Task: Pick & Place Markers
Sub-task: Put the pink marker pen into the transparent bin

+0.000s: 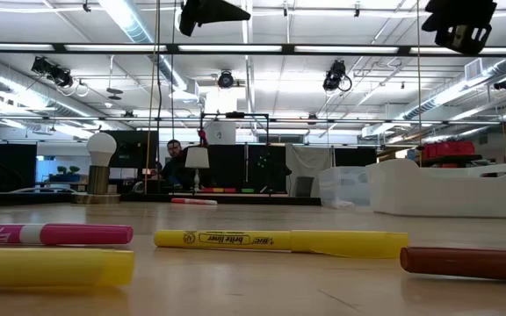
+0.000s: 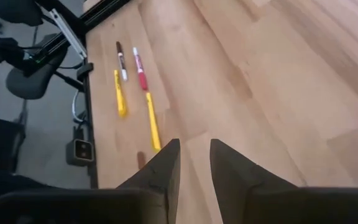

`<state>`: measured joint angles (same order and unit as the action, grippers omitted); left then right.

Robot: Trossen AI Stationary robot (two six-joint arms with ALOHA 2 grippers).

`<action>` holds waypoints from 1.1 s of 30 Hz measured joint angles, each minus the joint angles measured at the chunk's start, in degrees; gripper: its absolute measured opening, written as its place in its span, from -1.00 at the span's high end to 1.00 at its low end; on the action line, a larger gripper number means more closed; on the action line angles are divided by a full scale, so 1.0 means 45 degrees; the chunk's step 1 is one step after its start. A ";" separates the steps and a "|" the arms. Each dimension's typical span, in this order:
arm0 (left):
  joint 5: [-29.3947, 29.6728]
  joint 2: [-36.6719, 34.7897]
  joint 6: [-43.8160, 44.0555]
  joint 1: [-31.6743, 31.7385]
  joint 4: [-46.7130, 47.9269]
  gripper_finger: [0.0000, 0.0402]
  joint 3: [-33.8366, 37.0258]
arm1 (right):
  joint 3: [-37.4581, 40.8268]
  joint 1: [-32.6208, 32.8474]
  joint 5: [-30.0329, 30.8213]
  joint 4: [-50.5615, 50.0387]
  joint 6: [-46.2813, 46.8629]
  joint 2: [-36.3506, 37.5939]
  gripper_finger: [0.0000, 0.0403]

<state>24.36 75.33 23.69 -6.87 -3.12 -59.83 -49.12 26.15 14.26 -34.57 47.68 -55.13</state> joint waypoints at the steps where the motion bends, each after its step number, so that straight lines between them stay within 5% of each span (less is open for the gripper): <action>1: 0.0005 0.0000 0.0009 0.0000 -0.0059 -0.40 0.0000 | 0.0000 -0.0004 0.0109 -0.0031 -0.0026 0.0000 0.57; 11: 0.0005 0.0005 0.1686 0.0078 -0.1037 -0.40 0.0005 | 0.0000 -0.0010 0.1379 -0.0062 -0.1807 0.0000 0.57; 23: -0.0259 -0.0005 0.2756 0.0282 -0.1708 -0.40 0.0005 | 0.0005 -0.0067 0.1288 -0.0183 -0.3077 0.0000 0.57; 28: -0.0601 0.0000 0.2581 0.0254 -0.0502 -0.32 0.0010 | 0.0005 -0.0069 0.1279 -0.0190 -0.3418 0.0000 0.57; 33: -0.2617 -0.0194 0.2587 0.0173 0.2913 -0.07 0.0007 | 0.0005 -0.0043 0.1269 -0.0193 -0.2437 0.0000 0.57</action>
<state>12.58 74.46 35.33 -6.09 9.99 -59.80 -49.10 25.96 19.97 -35.44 36.72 -55.13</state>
